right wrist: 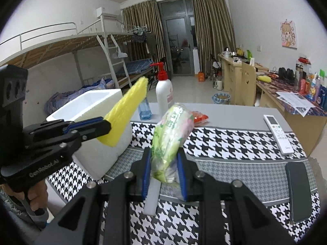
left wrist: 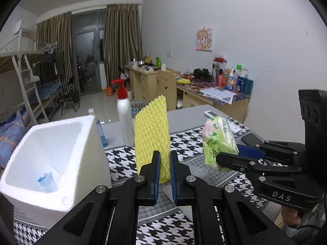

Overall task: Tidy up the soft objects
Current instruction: 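Lift and carry the sponge and green packet in both tools over the foam box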

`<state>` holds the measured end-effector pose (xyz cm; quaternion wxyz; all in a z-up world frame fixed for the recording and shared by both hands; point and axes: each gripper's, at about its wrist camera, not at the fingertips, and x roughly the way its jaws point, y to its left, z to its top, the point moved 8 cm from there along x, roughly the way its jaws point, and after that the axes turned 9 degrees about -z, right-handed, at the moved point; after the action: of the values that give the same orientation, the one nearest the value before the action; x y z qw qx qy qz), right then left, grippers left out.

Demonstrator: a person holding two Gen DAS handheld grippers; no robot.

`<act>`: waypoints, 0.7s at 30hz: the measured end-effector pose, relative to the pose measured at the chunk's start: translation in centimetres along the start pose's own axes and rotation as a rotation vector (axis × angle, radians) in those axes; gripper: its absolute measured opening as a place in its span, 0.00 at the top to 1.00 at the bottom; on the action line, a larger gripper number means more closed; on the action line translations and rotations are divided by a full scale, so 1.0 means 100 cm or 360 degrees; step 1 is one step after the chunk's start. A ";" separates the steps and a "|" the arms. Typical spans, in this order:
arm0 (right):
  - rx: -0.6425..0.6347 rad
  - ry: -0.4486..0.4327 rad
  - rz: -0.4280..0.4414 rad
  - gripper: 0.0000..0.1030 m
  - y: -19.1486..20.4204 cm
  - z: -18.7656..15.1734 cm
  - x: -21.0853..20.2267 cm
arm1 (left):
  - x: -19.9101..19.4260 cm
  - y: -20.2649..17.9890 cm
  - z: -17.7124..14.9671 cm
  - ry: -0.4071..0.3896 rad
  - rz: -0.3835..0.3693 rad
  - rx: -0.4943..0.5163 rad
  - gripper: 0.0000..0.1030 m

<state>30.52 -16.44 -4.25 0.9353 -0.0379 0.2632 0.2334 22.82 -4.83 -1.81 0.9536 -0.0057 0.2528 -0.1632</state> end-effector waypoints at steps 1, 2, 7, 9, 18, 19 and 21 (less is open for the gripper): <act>0.0000 -0.0003 0.0004 0.72 0.002 0.001 0.000 | -0.002 0.001 0.001 -0.0008 0.0000 0.0000 0.90; -0.0002 -0.0008 0.0005 0.72 0.004 0.002 0.000 | -0.005 0.003 0.003 -0.0023 0.0001 -0.0003 0.90; -0.0026 -0.0053 -0.0002 0.72 0.009 0.009 -0.006 | -0.010 0.006 0.009 -0.0052 -0.0004 0.0004 0.90; -0.0031 -0.0066 -0.0017 0.72 0.010 0.011 -0.008 | -0.012 0.007 0.012 -0.0065 -0.0005 0.0012 0.90; -0.0026 -0.0113 -0.0034 0.72 0.015 0.025 -0.010 | -0.025 0.018 0.023 -0.0130 0.0018 0.0028 0.90; -0.0027 -0.0121 -0.0034 0.72 0.016 0.026 -0.011 | -0.026 0.019 0.023 -0.0133 0.0024 0.0028 0.90; -0.0036 -0.0139 -0.0038 0.72 0.020 0.029 -0.013 | -0.028 0.021 0.024 -0.0141 0.0031 0.0035 0.90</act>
<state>30.03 -14.67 -1.00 0.9482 -0.0414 0.2189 0.2265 22.32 -2.17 1.45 0.9655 -0.0001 0.2085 -0.1562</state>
